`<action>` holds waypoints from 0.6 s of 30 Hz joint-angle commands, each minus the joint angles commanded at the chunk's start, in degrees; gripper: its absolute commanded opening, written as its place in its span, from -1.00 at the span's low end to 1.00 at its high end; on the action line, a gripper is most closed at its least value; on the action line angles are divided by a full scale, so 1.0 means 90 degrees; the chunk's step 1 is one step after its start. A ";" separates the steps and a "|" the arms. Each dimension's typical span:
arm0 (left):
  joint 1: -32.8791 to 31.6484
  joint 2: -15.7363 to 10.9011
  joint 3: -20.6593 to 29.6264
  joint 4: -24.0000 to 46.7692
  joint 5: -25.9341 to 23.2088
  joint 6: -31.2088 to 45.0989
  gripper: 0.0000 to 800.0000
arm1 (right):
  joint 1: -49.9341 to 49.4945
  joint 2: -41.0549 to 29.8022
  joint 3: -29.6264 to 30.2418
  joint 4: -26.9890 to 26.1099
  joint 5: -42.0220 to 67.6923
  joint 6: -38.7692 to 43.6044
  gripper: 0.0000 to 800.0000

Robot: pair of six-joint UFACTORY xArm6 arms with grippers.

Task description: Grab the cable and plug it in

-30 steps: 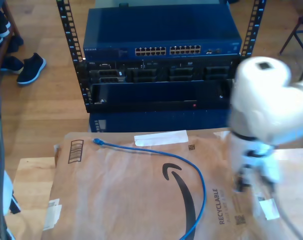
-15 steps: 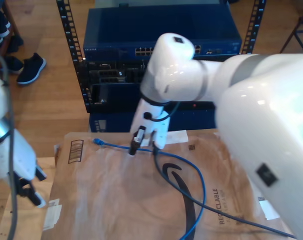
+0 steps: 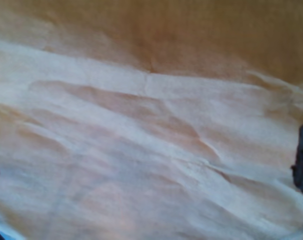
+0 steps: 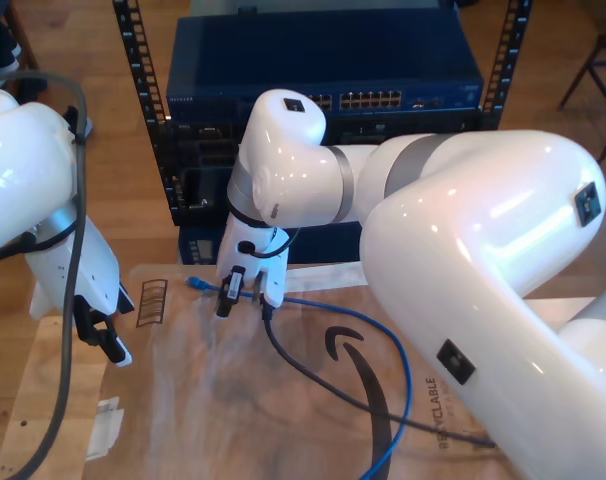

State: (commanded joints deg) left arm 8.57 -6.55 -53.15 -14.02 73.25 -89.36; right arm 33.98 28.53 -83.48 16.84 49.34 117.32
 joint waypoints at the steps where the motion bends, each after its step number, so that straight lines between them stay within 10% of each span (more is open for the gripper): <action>1: 0.0000 0.0000 0.0010 0.0000 0.0000 0.0000 1.00 | 0.0000 0.0039 0.0000 -0.0117 0.0000 0.0000 0.88; 18: 0.0010 0.0000 0.0059 0.0000 0.0010 0.0000 1.00 | 0.0000 0.0166 0.0156 -0.0371 -0.0518 0.0010 0.07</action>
State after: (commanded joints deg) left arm 8.66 -6.55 -52.63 -14.02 73.34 -89.36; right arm 33.98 30.02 -82.08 13.49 44.68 117.41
